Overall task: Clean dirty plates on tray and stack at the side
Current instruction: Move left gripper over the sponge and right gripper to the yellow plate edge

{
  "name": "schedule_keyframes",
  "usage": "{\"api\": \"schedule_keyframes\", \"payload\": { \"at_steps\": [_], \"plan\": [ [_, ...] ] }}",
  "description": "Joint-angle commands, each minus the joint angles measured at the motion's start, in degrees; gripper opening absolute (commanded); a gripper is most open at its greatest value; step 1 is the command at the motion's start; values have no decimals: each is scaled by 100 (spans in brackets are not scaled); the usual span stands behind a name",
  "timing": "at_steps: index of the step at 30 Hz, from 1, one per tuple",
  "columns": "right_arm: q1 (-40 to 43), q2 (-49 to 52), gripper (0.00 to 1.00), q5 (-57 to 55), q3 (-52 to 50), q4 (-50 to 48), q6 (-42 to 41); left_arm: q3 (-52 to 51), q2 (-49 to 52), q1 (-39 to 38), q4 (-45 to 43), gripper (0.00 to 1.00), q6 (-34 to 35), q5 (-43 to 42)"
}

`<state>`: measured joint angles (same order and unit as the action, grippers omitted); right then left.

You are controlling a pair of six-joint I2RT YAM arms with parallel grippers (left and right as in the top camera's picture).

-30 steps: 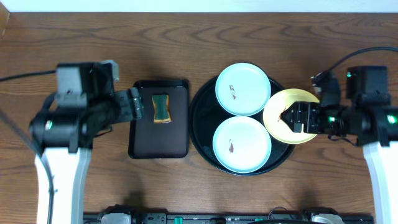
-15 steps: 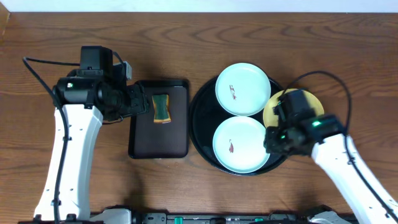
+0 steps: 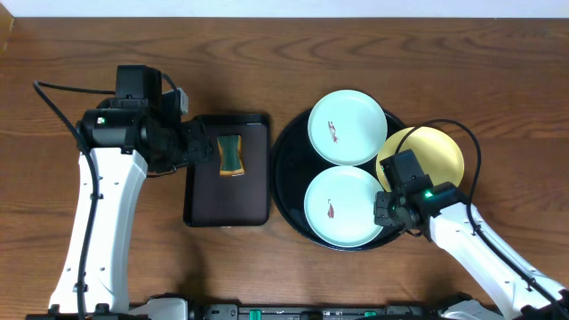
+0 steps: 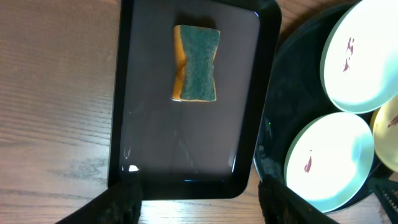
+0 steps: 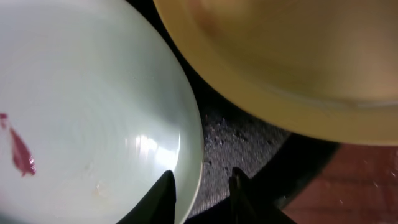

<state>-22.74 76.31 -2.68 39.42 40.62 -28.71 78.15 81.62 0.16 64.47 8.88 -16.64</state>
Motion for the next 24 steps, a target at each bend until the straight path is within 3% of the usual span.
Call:
{"api": "schedule_keyframes", "payload": {
  "at_steps": [1, 24],
  "plan": [
    [-50, 61, 25, -155, -267, -293, -107, -81, 13, -13, 22, 59, 4, -70],
    [-50, 92, 12, -179, -603, -988, -105, -81, 13, -13, 22, 58, 0, -68]
  ]
}}
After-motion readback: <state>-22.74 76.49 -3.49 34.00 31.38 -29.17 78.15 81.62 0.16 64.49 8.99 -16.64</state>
